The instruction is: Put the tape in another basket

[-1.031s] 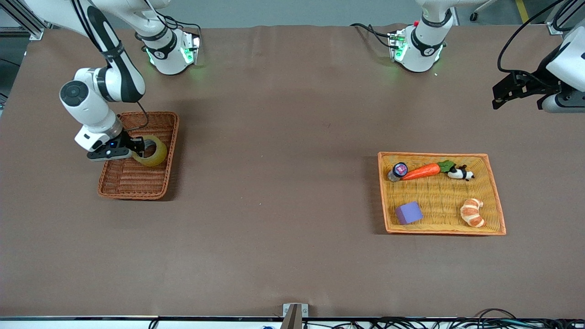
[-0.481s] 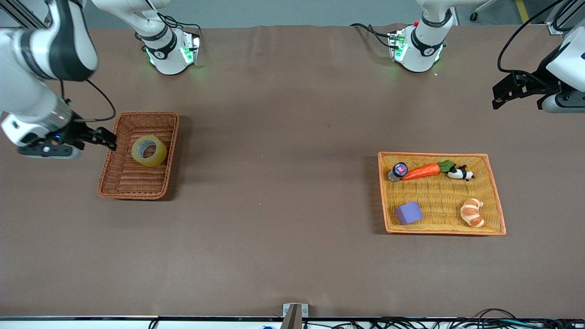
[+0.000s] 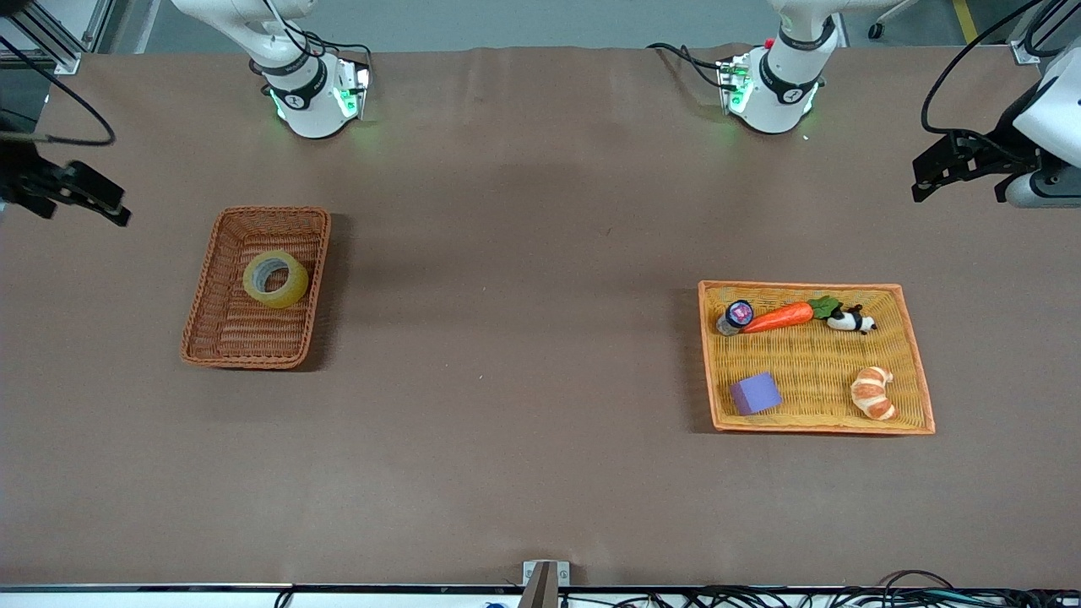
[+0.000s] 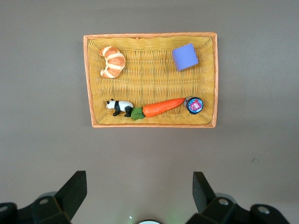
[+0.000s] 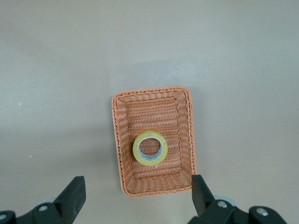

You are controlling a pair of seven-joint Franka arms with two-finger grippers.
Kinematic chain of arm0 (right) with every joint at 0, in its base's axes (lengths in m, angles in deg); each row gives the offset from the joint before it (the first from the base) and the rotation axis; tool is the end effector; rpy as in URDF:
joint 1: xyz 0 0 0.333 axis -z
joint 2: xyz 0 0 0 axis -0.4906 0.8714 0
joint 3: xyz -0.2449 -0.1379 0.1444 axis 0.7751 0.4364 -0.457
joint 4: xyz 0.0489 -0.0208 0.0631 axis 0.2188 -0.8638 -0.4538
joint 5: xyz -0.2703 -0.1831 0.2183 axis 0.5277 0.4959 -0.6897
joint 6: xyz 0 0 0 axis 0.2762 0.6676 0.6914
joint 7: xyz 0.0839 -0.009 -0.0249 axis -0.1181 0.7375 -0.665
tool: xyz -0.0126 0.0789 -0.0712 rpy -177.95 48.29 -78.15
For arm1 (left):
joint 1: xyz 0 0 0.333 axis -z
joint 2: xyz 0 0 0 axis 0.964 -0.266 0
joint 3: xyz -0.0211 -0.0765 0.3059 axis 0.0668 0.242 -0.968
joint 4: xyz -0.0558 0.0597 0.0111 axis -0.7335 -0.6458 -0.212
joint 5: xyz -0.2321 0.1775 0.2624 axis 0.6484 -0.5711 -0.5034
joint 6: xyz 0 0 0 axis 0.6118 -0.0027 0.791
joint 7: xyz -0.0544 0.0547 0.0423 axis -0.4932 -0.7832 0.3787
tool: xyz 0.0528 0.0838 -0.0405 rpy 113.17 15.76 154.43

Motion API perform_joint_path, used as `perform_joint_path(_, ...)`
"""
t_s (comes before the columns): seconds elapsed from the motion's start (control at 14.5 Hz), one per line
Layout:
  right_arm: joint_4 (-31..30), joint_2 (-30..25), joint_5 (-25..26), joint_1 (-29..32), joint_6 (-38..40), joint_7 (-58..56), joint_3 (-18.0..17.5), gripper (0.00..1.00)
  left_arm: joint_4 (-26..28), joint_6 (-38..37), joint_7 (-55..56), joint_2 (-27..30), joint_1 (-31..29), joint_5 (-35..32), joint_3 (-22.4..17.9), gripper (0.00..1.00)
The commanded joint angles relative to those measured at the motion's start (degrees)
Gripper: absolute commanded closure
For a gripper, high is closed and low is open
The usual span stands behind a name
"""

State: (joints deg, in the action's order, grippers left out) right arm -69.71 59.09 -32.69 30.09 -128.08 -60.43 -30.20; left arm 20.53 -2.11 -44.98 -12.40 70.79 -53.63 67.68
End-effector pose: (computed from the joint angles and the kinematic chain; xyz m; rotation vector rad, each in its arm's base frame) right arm 0.5302 -0.0135 0.6596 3.1163 -0.1841 0.0521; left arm 0.5296 -0.0571 0.6569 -3.1056 0.0744 0.0240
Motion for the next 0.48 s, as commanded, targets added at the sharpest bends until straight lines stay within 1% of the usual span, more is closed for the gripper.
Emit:
perform_joint_path(0.0,5.4,2.8,-1.1,1.6,2.8,0.8,-1.4,0.0,-0.1,-0.4,-1.2,0.7,-0.3,-1.0,0.1,0.0)
perform_joint_path(0.41,5.3,2.9,-1.8,1.4,3.9,0.1,-1.4,0.0,-0.1,-0.4,-1.3,0.7,-0.3,-0.9,0.1,0.0)
